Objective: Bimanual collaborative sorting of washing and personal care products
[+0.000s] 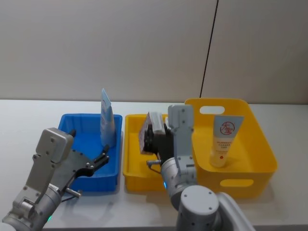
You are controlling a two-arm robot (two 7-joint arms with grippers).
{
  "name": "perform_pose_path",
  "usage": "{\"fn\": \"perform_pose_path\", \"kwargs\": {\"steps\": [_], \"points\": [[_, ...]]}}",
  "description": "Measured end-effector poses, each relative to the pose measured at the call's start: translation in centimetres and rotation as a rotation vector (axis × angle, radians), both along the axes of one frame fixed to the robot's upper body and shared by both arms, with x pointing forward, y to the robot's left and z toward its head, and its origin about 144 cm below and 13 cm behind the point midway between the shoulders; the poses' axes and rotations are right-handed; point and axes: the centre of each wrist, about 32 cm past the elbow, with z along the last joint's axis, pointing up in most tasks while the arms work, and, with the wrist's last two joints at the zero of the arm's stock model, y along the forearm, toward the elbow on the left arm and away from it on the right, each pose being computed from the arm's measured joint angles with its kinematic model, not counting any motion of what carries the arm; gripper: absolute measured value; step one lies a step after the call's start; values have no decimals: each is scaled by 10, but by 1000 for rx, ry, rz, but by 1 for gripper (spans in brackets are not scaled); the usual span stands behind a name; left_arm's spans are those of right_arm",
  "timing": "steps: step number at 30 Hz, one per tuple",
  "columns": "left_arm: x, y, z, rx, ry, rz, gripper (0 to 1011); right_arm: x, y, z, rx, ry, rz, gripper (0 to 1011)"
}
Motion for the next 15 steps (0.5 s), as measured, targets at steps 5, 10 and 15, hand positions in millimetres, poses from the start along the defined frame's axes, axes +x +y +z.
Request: {"fn": "perform_pose_path", "kwargs": {"steps": [5,10,15], "points": [[0,0,0,0,0,0,1001,-3,-6,16,60,-58,12,347],[0,0,0,0,0,0,1001,-6,-19,38,134,-132,6,347],[0,0,0,0,0,0,1001,-8,-31,53,178,-181,-21,348]]}}
